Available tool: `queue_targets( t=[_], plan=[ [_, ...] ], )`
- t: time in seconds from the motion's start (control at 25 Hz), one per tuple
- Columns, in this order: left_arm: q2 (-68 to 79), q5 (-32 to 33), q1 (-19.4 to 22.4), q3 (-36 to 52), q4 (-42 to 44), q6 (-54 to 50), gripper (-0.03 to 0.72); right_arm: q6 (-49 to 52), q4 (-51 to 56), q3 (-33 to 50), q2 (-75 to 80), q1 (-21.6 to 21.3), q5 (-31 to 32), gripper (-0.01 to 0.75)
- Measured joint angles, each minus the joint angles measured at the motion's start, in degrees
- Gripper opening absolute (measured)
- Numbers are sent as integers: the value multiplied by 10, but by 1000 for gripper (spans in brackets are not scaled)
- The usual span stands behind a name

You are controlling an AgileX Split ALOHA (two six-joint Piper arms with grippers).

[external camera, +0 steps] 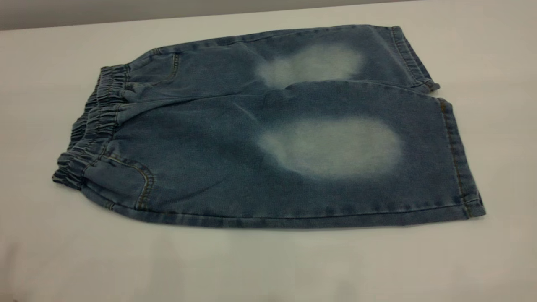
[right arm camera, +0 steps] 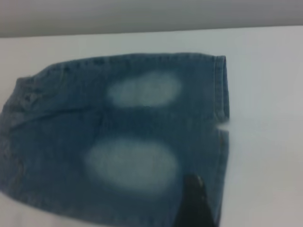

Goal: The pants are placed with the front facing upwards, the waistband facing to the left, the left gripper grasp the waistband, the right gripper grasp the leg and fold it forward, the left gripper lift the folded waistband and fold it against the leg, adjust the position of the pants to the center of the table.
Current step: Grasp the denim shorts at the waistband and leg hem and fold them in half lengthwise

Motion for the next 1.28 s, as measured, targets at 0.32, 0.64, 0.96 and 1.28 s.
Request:
queue_targets(
  t=[0.32,0.64,0.96,1.28],
  plan=[
    [206,-103,0,-9,-21,-3,581,-42,85,-3,199,0,-56,441],
    [378,-206,0,-9,-34,-10,581,-163,209,-3,353,0,-120,441],
    [531,-186,47,-86,-36,3,581,-237,270,-3,429,0,-133,441],
    [670,-71,62,-204,-122,117,581,-247,278,-2,437,0,-129,441]
  ],
)
